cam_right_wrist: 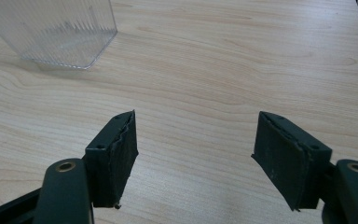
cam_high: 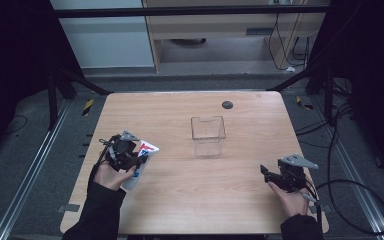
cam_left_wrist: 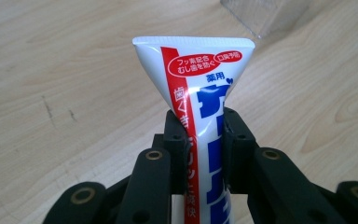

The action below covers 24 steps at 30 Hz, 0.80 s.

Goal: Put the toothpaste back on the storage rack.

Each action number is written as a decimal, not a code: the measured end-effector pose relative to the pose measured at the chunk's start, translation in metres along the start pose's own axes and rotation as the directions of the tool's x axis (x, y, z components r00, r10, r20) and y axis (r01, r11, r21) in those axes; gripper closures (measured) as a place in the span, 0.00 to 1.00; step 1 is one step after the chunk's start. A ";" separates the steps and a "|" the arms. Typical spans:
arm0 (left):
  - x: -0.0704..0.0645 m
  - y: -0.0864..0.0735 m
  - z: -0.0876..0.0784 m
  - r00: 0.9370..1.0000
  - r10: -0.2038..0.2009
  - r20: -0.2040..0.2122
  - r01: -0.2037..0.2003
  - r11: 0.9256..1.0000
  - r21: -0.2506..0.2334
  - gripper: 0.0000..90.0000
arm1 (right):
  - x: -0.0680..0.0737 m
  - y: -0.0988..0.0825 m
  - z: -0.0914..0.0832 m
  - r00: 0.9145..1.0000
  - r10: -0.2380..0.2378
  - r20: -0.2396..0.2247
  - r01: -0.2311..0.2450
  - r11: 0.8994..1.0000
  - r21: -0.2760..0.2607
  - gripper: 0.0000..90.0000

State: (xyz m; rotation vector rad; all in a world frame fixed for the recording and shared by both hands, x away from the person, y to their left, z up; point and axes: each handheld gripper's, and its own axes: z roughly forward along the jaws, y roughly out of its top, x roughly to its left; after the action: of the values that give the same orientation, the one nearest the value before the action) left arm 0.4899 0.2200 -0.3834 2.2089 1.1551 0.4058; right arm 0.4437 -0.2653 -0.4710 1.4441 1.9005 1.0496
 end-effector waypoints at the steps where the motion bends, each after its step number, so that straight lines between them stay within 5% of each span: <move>1: 0.001 0.001 -0.001 1.000 -0.004 -0.003 0.004 1.000 -0.013 0.83 | 0.000 0.000 0.000 1.000 0.002 -0.001 -0.002 1.000 0.000 0.33; 4: 0.003 0.003 -0.006 1.000 -0.013 -0.013 0.012 0.999 -0.053 0.83 | 0.000 0.000 0.000 1.000 0.003 0.001 -0.003 1.000 -0.003 0.33; 9: 0.011 0.014 -0.022 0.996 -0.051 -0.068 0.039 0.983 -0.178 0.83 | -0.001 0.001 -0.001 1.000 0.002 0.007 -0.002 1.000 -0.013 0.33; 19: 0.016 0.036 -0.038 0.986 -0.128 -0.107 0.079 0.921 -0.381 0.83 | -0.001 0.001 -0.003 1.000 0.001 0.017 -0.001 1.000 -0.030 0.32; 24: 0.011 0.047 -0.033 0.986 -0.130 -0.102 0.077 0.907 -0.413 0.83 | 0.000 0.001 -0.003 1.000 -0.003 0.018 0.003 0.999 -0.032 0.31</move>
State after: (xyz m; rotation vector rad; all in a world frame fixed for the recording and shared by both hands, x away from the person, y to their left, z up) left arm 0.5087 0.2205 -0.3276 1.7707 1.1282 0.6851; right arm 0.4424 -0.2662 -0.4683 1.4279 1.8650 1.0576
